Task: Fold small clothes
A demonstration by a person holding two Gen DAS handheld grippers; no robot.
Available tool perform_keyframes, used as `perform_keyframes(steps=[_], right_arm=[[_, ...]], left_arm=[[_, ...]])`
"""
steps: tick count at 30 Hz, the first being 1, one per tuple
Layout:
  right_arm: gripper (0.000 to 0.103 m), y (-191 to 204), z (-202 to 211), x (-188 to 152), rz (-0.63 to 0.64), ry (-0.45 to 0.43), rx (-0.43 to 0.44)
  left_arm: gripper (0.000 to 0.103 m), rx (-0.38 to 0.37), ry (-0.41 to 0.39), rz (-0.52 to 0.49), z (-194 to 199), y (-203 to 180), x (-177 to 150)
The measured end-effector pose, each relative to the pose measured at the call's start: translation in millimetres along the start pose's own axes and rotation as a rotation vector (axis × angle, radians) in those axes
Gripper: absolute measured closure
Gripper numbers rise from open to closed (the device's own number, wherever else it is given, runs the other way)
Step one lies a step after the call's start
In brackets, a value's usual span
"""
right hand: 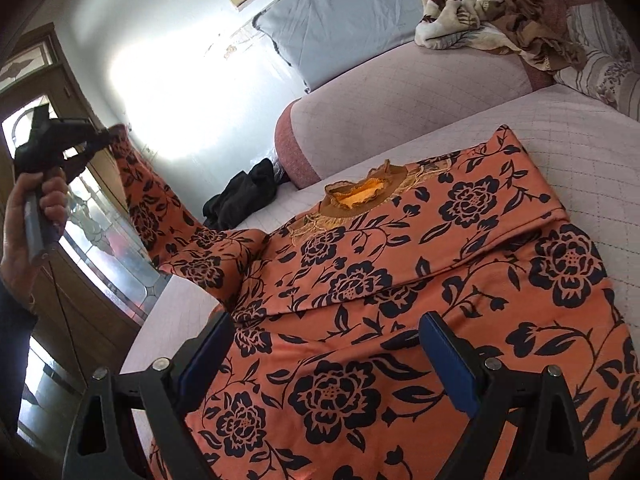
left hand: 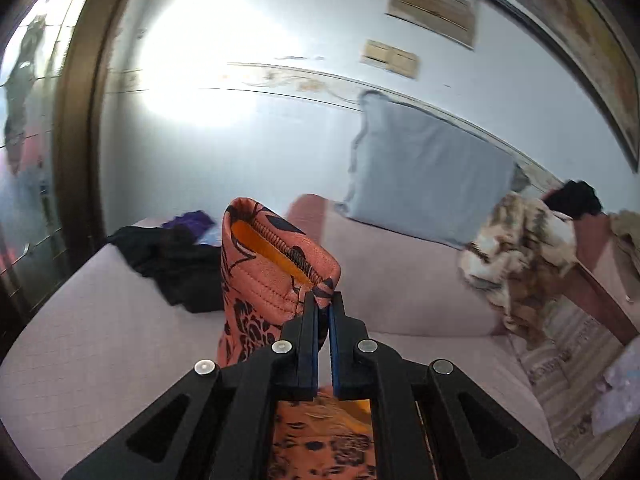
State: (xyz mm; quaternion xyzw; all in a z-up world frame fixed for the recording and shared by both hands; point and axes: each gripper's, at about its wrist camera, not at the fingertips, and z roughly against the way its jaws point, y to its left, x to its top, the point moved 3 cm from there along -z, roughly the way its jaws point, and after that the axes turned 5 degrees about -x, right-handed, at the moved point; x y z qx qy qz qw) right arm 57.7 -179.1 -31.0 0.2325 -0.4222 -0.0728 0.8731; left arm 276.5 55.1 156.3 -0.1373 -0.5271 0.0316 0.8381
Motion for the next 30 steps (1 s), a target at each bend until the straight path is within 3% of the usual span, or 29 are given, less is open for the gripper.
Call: perform_keyframes(steps=[3, 6, 8, 10, 12, 14, 15, 17, 19, 24, 27, 30], right_arm=[[0.008, -10, 7, 5, -0.049, -0.018, 0.0], [0.008, -19, 12, 11, -0.083, -0.038, -0.012], [0.008, -26, 13, 13, -0.105, -0.044, -0.028], [0.008, -34, 14, 15, -0.135, -0.045, -0.036], [0.008, -40, 15, 16, -0.157, -0.045, -0.036], [0.008, -42, 16, 18, -0.165, -0.049, -0.037], [0.008, -42, 16, 19, -0.166, -0.049, -0.036], [0.008, -42, 15, 22, -0.167, -0.041, -0.035], [0.008, -43, 12, 28, -0.158, -0.038, -0.058], [0.008, -71, 3, 63, -0.178, -0.026, -0.17], [0.008, -91, -22, 94, -0.145, 0.059, -0.262], [0.008, -99, -52, 115, -0.033, 0.146, -0.369]], left_arm=[[0.098, -0.135, 0.111, -0.029, -32, -66, -32], [0.096, -0.244, 0.288, -0.092, -69, -121, -83], [0.091, -0.256, 0.434, -0.134, -84, -137, -128], [0.081, -0.226, 0.525, -0.118, -94, -120, -157], [0.071, -0.183, 0.502, -0.076, -85, -85, -167], [0.051, -0.1, 0.442, -0.049, -74, -42, -166], [0.046, -0.043, 0.405, -0.039, -66, -18, -167], [0.045, 0.08, 0.359, -0.032, -56, 29, -172], [0.045, 0.178, 0.376, 0.004, -58, 71, -183], [0.045, 0.181, 0.416, 0.124, -62, 131, -219], [0.045, 0.141, 0.418, 0.168, -64, 142, -233], [0.045, 0.137, 0.451, 0.189, -71, 147, -241]])
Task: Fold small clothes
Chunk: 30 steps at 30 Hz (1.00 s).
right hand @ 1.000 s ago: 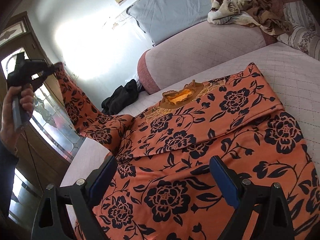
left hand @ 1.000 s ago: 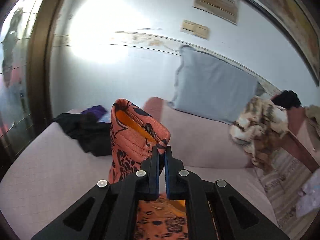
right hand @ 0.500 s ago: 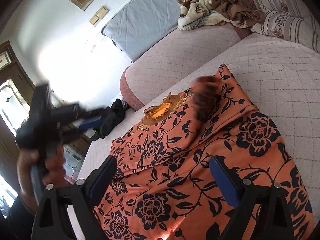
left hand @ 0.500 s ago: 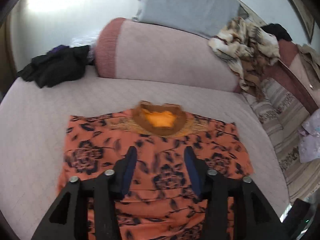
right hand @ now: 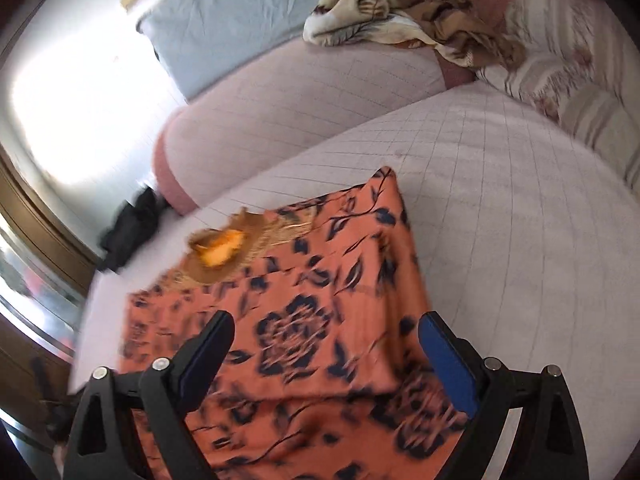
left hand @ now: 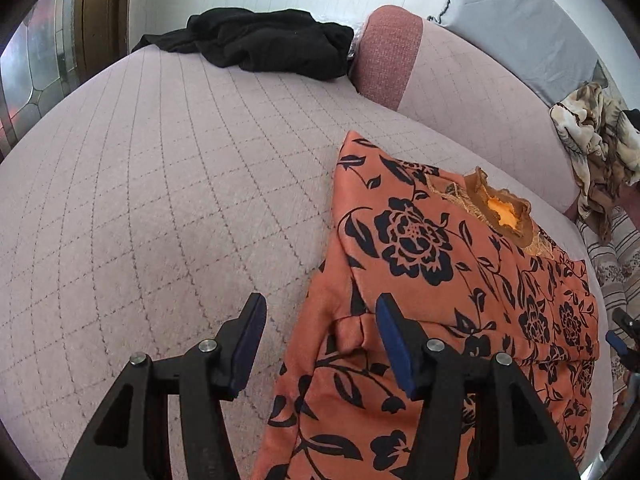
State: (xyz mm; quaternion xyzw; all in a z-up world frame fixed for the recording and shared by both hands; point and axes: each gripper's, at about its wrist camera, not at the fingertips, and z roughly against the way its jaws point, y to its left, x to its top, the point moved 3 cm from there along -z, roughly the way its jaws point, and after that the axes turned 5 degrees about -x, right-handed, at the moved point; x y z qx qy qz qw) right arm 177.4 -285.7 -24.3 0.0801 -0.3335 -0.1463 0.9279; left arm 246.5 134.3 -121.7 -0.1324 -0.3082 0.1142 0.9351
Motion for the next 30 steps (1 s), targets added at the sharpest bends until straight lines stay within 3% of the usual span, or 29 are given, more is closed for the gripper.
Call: perform_keyframes(steps=[2, 4, 5, 6, 10, 13, 14, 15, 18, 19, 20, 21, 22, 25, 27, 30], right_arm=[[0.013, 5, -23, 8, 0.076, 0.072, -0.063], [0.033, 10, -45, 10, 0.15, 0.13, -0.144], [0.077, 13, -55, 9, 0.175, 0.172, -0.17], [0.091, 16, -59, 9, 0.208, 0.194, -0.186], [0.092, 57, -28, 22, 0.4, 0.064, -0.248], [0.092, 71, 6, 41, 0.438, -0.135, -0.306], [0.092, 68, 4, 42, 0.413, -0.146, -0.314], [0.088, 60, -9, 38, 0.393, -0.11, -0.32], [0.075, 22, -77, 4, 0.366, 0.175, -0.367], [0.075, 15, -75, 0, 0.33, 0.164, -0.341], [0.066, 13, -64, 1, 0.3, 0.106, -0.321], [0.039, 11, -53, 5, 0.261, 0.073, -0.313], [0.03, 9, -42, 9, 0.222, 0.043, -0.303], [0.029, 17, -6, 26, 0.181, -0.071, -0.241], [0.029, 27, 6, 36, 0.152, -0.115, -0.121], [0.028, 29, -19, 31, 0.034, -0.006, 0.128]], left_arm=[[0.045, -0.038, 0.002, 0.027, -1, 2, 2], [0.045, -0.032, -0.01, 0.028, 0, 3, 3], [0.045, -0.031, -0.013, 0.025, 0, 3, 2], [0.045, -0.032, -0.011, 0.021, 1, 3, 2], [0.045, -0.031, 0.02, 0.052, -6, 7, 2], [0.045, -0.071, 0.026, 0.108, -8, 12, 4], [0.045, -0.068, 0.019, 0.108, -7, 12, 5], [0.045, -0.062, 0.016, 0.102, -7, 12, 5], [0.045, -0.055, 0.033, 0.086, -10, 9, 3], [0.045, -0.052, 0.036, 0.083, -12, 8, 3], [0.045, -0.048, 0.034, 0.081, -12, 7, 4], [0.045, -0.046, 0.03, 0.08, -11, 7, 4], [0.045, -0.044, 0.027, 0.08, -11, 6, 5], [0.045, -0.036, 0.022, 0.06, -13, 2, 5], [0.045, -0.021, 0.029, 0.046, -15, 0, 4], [0.045, -0.021, 0.036, 0.056, -20, 0, 5]])
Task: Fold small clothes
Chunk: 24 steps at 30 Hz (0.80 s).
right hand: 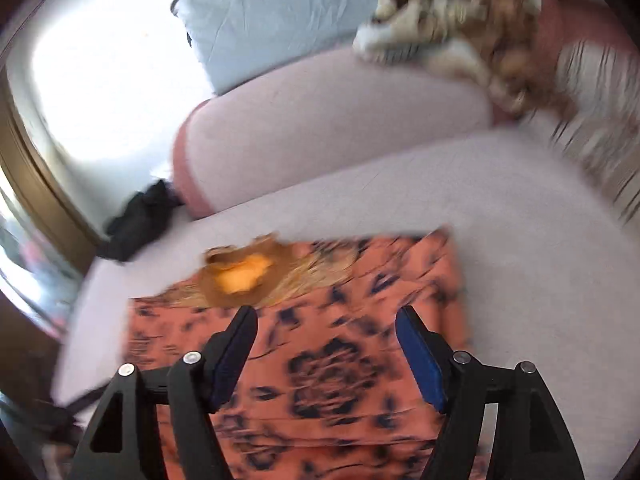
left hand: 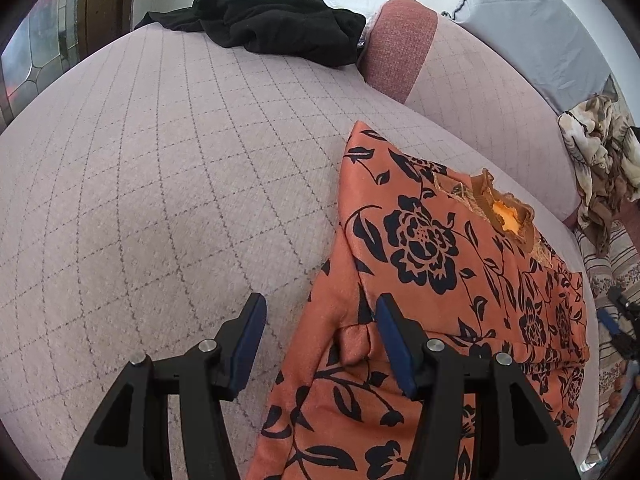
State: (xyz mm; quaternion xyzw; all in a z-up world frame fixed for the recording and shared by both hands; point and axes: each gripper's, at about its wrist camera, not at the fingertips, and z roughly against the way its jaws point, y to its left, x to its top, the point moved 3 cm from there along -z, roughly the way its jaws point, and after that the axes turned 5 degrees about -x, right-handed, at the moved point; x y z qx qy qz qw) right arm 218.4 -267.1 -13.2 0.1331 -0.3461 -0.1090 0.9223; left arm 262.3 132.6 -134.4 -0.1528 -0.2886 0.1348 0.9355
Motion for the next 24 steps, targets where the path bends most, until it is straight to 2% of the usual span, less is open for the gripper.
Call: perform_keyframes(steps=[2, 3, 4, 5, 8, 9, 11, 12, 13, 14, 16, 18, 20, 22, 24], right_arm=[[0.028, -26, -37, -19, -0.115, 0.136, 0.029], [0.036, -47, -53, -32, -0.201, 0.207, 0.015], [0.042, -59, -49, -36, -0.263, 0.168, 0.037], [0.042, -58, -37, -35, -0.277, 0.122, 0.043], [0.027, -39, 5, -30, -0.181, 0.016, 0.047], [0.017, -36, 15, -30, -0.179, -0.008, 0.077], [0.004, -42, 9, -38, -0.207, 0.055, 0.161], [0.005, -46, -4, -45, -0.222, 0.114, 0.143], [0.006, -57, -12, -53, -0.257, 0.161, 0.085], [0.017, -68, -9, -59, -0.322, 0.161, 0.085], [0.015, -65, 26, -63, -0.366, 0.071, 0.129], [0.014, -51, 69, -68, -0.3, -0.013, 0.171], [0.014, -41, 102, -86, -0.235, -0.024, 0.156], [0.014, -42, 134, -112, -0.202, -0.029, 0.178], [0.014, -47, 154, -140, -0.17, -0.012, 0.139]], left_arm=[[0.044, -0.007, 0.001, -0.001, -1, 1, 0], [0.044, -0.009, 0.002, -0.001, -1, 1, 0], [0.044, -0.01, 0.006, 0.001, 0, 1, 0], [0.044, -0.014, 0.005, 0.008, 0, 2, 1], [0.044, -0.029, -0.003, 0.023, 3, 4, 2], [0.042, -0.026, -0.005, 0.02, 3, 4, 0], [0.04, -0.013, -0.015, 0.0, 2, 4, -5], [0.038, -0.011, -0.025, -0.027, 1, 2, -8], [0.038, -0.006, -0.032, -0.06, 1, 0, -10], [0.038, 0.001, -0.035, -0.079, 4, 0, -13], [0.038, 0.024, -0.046, -0.054, 19, 5, -18], [0.038, 0.038, -0.088, -0.041, 46, 10, -26], [0.038, 0.043, -0.104, -0.045, 76, 12, -42], [0.037, 0.03, -0.098, -0.055, 106, 15, -65], [0.03, 0.023, -0.068, -0.065, 131, 21, -93]])
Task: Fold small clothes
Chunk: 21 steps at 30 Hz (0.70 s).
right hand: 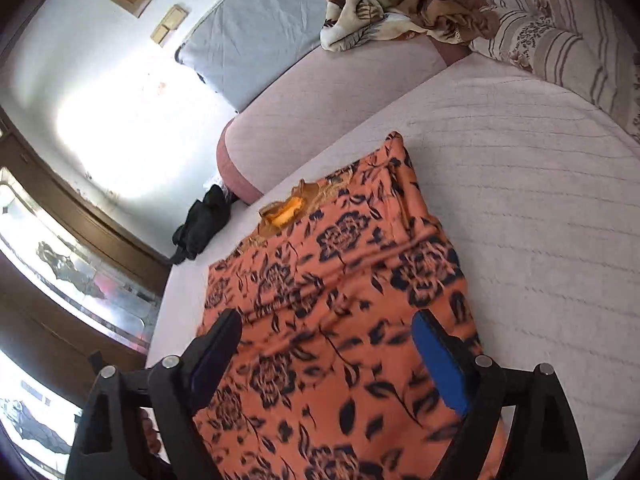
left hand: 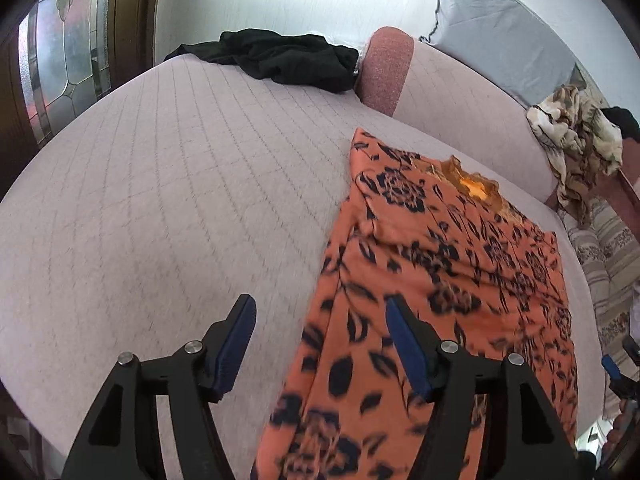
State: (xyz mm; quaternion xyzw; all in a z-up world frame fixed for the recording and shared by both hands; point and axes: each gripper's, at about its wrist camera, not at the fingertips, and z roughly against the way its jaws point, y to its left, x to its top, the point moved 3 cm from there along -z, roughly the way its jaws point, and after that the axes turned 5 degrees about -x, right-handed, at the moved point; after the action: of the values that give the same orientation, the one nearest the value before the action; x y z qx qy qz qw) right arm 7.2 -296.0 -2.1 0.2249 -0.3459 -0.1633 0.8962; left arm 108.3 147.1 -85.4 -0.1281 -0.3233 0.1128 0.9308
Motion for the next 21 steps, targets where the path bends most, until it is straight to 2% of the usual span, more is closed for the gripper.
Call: perform_keyframes(steps=[2, 4, 7, 9, 12, 16, 19, 21], right_arm=[[0.014, -17, 11, -19, -0.003, 0.053, -0.074], [0.014, -31, 25, -36, 0.015, 0.071, -0.111], [0.014, -55, 29, -58, 0.061, 0.15, -0.18], [0.014, -73, 28, -73, 0.04, 0.217, -0.215], [0.014, -87, 35, -90, 0.008, 0.259, -0.199], [0.014, -83, 36, -98, -0.035, 0.319, -0.144], [0.014, -82, 35, -107, -0.06, 0.338, -0.123], [0.015, -77, 34, -110, -0.035, 0.338, -0.139]], left_arm=[[0.029, -0.011, 0.04, -0.001, 20, 7, -29], [0.029, -0.014, 0.074, 0.01, 31, 16, -56], [0.028, 0.028, 0.144, 0.013, 28, 27, -90], [0.028, 0.043, 0.189, 0.052, 24, 35, -103], [0.028, 0.052, 0.172, 0.02, 26, 32, -106], [0.028, 0.035, 0.171, 0.019, 31, 29, -110], [0.028, 0.025, 0.171, 0.026, 36, 28, -112], [0.028, 0.034, 0.186, 0.028, 35, 29, -114]])
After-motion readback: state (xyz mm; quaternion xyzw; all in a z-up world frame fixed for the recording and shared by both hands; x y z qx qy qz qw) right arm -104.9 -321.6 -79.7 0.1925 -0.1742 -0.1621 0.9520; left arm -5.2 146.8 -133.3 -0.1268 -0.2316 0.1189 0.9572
